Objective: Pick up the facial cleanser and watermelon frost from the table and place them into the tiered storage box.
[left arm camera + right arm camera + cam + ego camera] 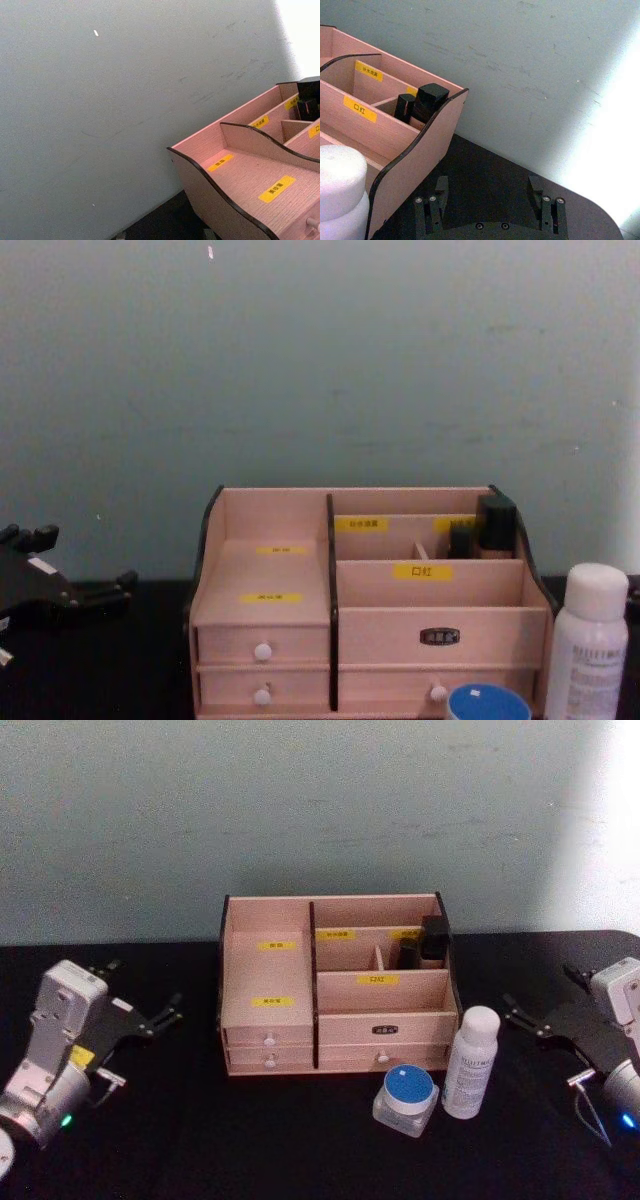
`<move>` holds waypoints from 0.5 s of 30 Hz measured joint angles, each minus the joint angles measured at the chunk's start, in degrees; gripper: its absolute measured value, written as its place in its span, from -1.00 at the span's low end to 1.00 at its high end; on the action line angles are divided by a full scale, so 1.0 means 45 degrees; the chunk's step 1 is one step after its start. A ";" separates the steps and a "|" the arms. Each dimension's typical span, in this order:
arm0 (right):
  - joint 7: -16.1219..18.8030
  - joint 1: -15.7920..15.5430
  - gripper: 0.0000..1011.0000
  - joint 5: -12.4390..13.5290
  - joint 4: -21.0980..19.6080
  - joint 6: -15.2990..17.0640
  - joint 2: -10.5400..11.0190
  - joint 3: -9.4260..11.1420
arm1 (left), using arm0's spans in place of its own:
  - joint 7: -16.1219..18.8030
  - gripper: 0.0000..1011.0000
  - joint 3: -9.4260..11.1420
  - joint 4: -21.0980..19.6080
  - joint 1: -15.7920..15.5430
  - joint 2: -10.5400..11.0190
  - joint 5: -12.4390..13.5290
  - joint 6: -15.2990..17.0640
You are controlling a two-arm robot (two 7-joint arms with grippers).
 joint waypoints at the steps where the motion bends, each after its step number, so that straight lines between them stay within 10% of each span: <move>1: 0.0000 0.0000 0.98 0.0000 0.0000 0.0000 0.0000 0.0000 | 0.0000 0.98 0.0000 0.0000 -0.0001 0.0000 0.0000 0.0001; 15: 0.0000 0.0000 0.98 0.0000 0.0000 0.0001 0.0000 0.0000 | 0.0000 0.98 -0.0001 0.0001 0.0000 0.0000 0.0000 0.0000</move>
